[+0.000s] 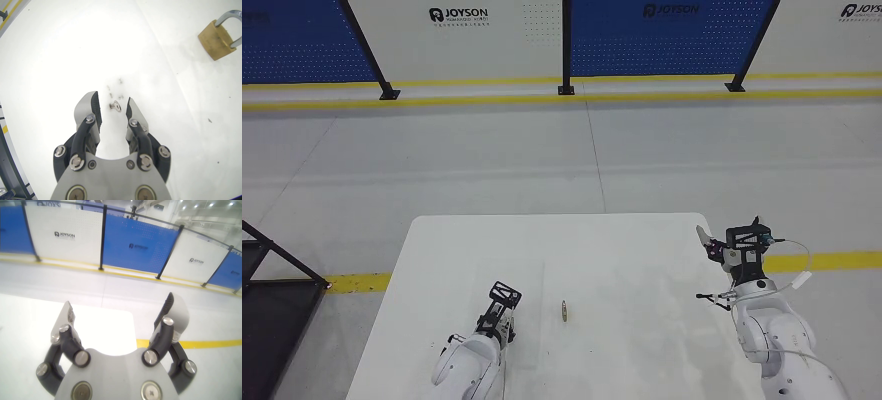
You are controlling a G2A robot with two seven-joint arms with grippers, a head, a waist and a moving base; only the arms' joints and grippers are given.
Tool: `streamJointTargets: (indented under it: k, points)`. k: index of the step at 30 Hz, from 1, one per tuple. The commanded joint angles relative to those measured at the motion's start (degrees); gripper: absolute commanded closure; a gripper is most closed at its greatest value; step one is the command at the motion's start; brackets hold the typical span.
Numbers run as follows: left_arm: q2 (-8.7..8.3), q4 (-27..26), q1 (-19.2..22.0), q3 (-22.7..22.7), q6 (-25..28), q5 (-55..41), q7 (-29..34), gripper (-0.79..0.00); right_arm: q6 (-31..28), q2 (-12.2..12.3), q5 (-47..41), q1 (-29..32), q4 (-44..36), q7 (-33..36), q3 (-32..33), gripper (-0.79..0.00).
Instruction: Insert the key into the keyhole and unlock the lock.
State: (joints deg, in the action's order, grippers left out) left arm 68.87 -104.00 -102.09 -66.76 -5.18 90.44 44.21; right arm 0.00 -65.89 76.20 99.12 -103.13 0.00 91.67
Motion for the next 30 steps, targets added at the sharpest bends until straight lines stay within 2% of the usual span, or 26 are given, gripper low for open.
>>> streamJointTargets:
  k: [1,19,21,27,30]
  points:
    - [0.05,0.2,0.1,0.1,0.0,-0.1,0.0,-0.317,0.0,0.0,0.0,0.0,0.0,0.0,0.0,-0.785]
    - [0.39,1.1,0.9,-0.1,0.3,-0.2,0.1,-0.185,0.0,0.0,0.0,0.0,0.0,0.0,0.0,-0.785]
    - [0.42,1.1,0.9,-0.2,0.4,-0.3,0.2,-0.117,0.0,0.0,0.0,0.0,0.0,0.0,0.0,-0.785]
    - [0.50,1.2,1.0,-0.3,0.4,-0.3,0.3,-0.105,0.0,0.0,0.0,0.0,0.0,0.0,0.0,-0.785]
    - [0.55,1.1,0.9,-0.4,0.3,-0.4,0.2,-0.071,0.0,0.0,0.0,0.0,0.0,0.0,0.0,-0.785]
